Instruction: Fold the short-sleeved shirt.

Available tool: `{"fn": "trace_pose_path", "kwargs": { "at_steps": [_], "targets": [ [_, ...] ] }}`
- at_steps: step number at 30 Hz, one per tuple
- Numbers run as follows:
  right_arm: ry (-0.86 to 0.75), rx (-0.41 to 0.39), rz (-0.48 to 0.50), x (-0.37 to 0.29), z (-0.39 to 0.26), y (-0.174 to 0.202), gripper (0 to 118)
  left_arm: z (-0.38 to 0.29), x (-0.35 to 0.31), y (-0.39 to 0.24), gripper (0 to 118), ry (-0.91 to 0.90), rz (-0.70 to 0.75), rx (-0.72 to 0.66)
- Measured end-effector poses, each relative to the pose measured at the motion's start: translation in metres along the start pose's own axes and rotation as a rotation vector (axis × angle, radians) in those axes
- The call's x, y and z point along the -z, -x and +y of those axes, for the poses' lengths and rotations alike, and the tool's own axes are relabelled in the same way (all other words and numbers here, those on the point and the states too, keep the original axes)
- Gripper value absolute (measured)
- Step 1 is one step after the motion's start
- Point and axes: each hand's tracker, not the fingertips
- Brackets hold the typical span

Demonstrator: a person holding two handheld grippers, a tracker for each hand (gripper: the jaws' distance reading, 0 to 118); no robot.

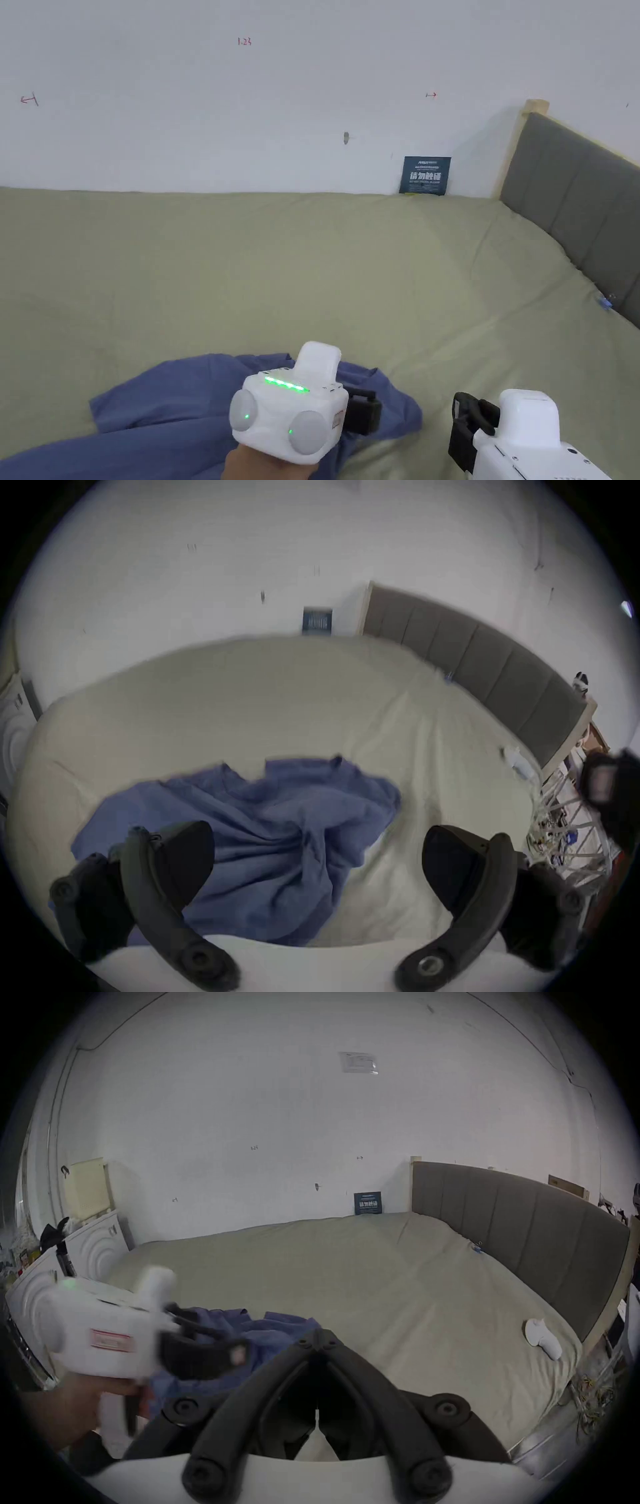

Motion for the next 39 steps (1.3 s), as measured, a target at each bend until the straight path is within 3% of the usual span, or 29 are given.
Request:
{"fn": "trace_pose_path", "kwargs": {
  "at_steps": [6, 9, 10, 12, 13, 18, 22, 25, 26, 27, 28, 29, 34, 37, 38, 39],
  "targets": [
    [-0.084, -0.078, 0.041, -0.02, -0.001, 0.037, 1, -0.033, -0.151, 0.044, 118, -0.369, 0.179, 0.058],
    [-0.127, -0.103, 0.057, -0.029, -0.004, 0.062, 1, -0.067, -0.213, 0.081, 112, -0.4, 0.302, 0.039],
    [-0.135, -0.107, 0.06, -0.03, -0.005, 0.07, 1, -0.077, -0.228, 0.093, 97, -0.404, 0.324, 0.014],
    [-0.143, -0.106, 0.076, -0.032, -0.007, 0.084, 1, -0.092, -0.249, 0.123, 21, -0.333, 0.388, -0.041],
    [-0.137, -0.097, 0.086, -0.03, -0.006, 0.09, 1, -0.099, -0.256, 0.139, 1, -0.298, 0.415, -0.065],
    [-0.094, -0.064, 0.124, -0.026, -0.01, 0.11, 1, -0.121, -0.268, 0.24, 0, -0.1, 0.488, -0.19],
    [-0.055, -0.061, 0.131, -0.017, -0.015, 0.118, 1, -0.128, -0.233, 0.321, 0, 0.088, 0.56, -0.269],
    [-0.029, -0.065, 0.116, -0.006, -0.016, 0.117, 1, -0.125, -0.197, 0.346, 0, 0.18, 0.553, -0.291],
    [-0.02, -0.065, 0.112, -0.002, -0.017, 0.115, 1, -0.123, -0.185, 0.352, 7, 0.177, 0.555, -0.28],
    [-0.009, -0.064, 0.106, 0.002, -0.017, 0.113, 1, -0.124, -0.17, 0.357, 40, 0.184, 0.569, -0.273],
    [0.001, -0.064, 0.096, 0.006, -0.017, 0.111, 1, -0.124, -0.159, 0.361, 83, 0.206, 0.585, -0.26],
    [0.01, -0.061, 0.089, 0.01, -0.017, 0.107, 1, -0.125, -0.146, 0.368, 112, 0.253, 0.582, -0.251],
    [0.077, -0.036, 0.032, 0.037, -0.018, 0.081, 1, -0.141, -0.094, 0.384, 109, 0.361, 0.638, -0.203],
    [0.113, -0.066, -0.055, 0.058, -0.016, 0.058, 1, -0.151, -0.092, 0.391, 110, 0.314, 0.599, -0.288],
    [0.136, -0.077, -0.084, 0.068, -0.015, 0.049, 1, -0.148, -0.096, 0.391, 104, 0.31, 0.595, -0.321],
    [0.158, -0.085, -0.106, 0.08, -0.014, 0.038, 1, -0.145, -0.112, 0.373, 79, 0.252, 0.555, -0.304]
  ]
}}
